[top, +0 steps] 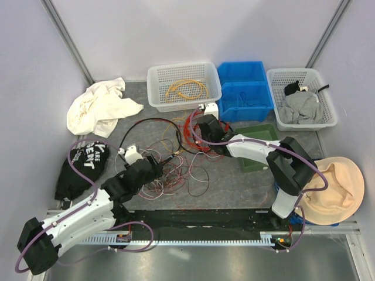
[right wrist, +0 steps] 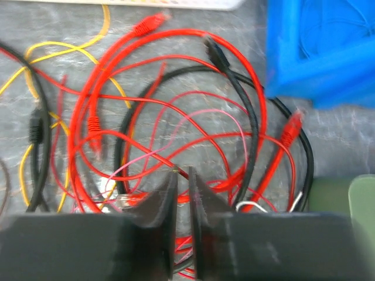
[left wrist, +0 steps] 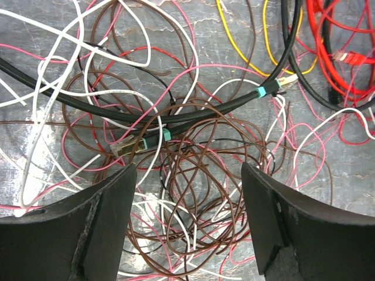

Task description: Untangle the cables

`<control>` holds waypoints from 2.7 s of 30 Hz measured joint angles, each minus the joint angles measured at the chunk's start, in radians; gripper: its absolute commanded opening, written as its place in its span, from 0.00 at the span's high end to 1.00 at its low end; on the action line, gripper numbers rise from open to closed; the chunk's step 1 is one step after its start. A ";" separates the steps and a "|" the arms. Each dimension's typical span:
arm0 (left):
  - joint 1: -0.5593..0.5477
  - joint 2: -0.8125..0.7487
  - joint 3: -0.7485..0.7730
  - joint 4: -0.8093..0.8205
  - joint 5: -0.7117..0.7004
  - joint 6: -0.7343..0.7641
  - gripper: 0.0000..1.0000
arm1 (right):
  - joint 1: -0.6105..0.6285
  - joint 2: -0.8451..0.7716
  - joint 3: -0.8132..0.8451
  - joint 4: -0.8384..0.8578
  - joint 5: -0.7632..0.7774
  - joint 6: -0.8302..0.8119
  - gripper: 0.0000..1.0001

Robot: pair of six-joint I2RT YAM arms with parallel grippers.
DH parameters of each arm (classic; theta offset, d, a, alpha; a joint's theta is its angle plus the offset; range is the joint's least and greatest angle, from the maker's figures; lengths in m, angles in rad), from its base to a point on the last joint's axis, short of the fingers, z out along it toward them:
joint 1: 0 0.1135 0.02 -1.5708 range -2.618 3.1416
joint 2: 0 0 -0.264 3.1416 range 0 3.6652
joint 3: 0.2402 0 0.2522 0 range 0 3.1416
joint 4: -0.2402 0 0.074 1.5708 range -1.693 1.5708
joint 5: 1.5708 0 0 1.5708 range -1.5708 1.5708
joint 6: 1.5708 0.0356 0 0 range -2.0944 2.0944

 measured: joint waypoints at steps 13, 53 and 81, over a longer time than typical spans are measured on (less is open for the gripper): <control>0.000 -0.196 0.000 0.005 -0.018 0.000 0.21 | 0.150 -0.305 0.072 -0.043 -0.123 -0.033 0.47; 0.000 -0.233 -0.110 0.108 0.027 -0.033 0.17 | 0.153 -0.111 0.053 -0.083 0.007 -0.085 1.00; 0.001 -0.425 -0.217 0.674 0.207 0.233 0.04 | 0.385 -0.553 0.281 -0.351 -0.202 0.099 1.00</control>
